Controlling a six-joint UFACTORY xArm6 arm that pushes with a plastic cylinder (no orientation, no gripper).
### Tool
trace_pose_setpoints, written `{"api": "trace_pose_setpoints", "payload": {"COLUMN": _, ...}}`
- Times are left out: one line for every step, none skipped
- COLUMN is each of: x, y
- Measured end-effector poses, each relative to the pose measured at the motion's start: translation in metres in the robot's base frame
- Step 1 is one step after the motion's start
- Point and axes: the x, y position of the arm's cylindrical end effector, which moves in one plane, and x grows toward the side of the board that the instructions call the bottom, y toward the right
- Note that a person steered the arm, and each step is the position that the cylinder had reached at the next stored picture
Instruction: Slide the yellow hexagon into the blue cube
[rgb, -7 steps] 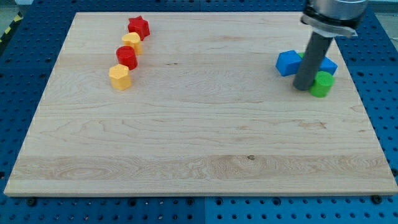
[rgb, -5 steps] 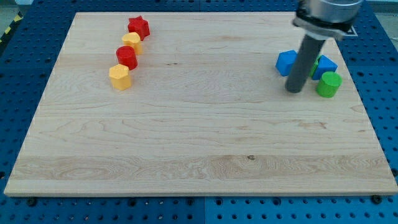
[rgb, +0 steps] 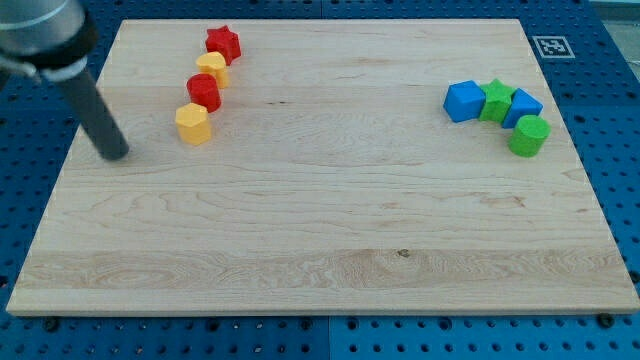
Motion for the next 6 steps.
{"api": "trace_pose_setpoints", "payload": {"x": -0.032, "y": 0.003}}
{"api": "trace_pose_setpoints", "payload": {"x": -0.022, "y": 0.015}}
{"api": "trace_pose_setpoints", "payload": {"x": -0.004, "y": 0.064}}
{"api": "trace_pose_setpoints", "payload": {"x": -0.004, "y": 0.087}}
{"api": "trace_pose_setpoints", "payload": {"x": -0.004, "y": 0.079}}
{"api": "trace_pose_setpoints", "payload": {"x": -0.005, "y": 0.071}}
